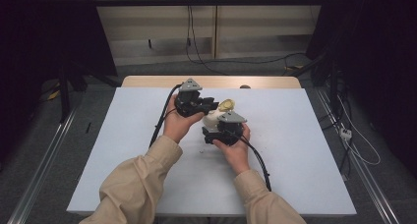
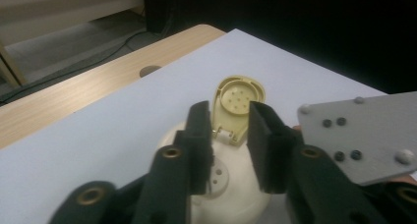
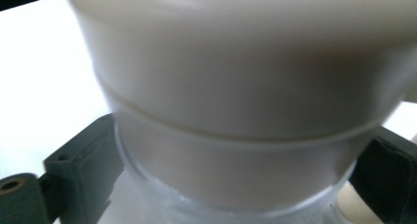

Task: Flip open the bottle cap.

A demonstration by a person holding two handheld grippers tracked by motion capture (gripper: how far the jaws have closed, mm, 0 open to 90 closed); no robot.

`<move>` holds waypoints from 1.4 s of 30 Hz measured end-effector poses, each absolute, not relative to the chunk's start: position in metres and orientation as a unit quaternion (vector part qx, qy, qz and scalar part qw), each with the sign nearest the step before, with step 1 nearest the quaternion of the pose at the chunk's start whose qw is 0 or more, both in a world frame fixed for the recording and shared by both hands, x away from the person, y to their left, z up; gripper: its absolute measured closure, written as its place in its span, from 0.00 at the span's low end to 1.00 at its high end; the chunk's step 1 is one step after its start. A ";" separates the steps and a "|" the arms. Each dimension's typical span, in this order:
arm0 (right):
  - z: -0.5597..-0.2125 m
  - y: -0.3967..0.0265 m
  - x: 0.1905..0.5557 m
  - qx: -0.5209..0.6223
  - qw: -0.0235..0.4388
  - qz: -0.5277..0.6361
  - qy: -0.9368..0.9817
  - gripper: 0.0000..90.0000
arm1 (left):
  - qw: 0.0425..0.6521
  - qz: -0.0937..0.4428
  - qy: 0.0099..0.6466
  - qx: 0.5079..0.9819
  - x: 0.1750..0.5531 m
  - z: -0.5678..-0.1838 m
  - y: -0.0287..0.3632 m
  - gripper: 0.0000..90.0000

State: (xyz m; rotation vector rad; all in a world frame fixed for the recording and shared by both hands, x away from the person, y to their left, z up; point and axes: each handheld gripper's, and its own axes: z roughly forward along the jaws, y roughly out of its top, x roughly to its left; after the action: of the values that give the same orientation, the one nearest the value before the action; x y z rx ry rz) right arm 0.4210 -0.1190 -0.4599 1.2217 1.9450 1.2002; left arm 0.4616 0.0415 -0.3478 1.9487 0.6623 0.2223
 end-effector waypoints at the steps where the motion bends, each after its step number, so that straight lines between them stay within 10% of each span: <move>1: -0.460 -0.120 0.420 0.456 0.269 0.448 0.721 0.05 | 0.508 0.092 0.277 0.810 0.462 -0.348 0.042 0.69; 22: -0.446 -0.144 0.380 0.424 0.238 0.467 0.739 0.08 | 0.503 0.084 0.299 0.806 0.443 -0.358 0.072 0.24; 42: -0.436 -0.181 0.339 0.400 0.197 0.510 0.736 0.09 | 0.500 0.077 0.311 0.805 0.412 -0.390 0.122 0.17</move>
State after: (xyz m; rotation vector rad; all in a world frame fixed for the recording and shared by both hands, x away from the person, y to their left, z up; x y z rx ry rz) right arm 0.3388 -0.1805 -0.4362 1.1201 2.0600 1.4288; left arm 0.4120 0.1217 -0.3901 1.9467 0.7518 0.1859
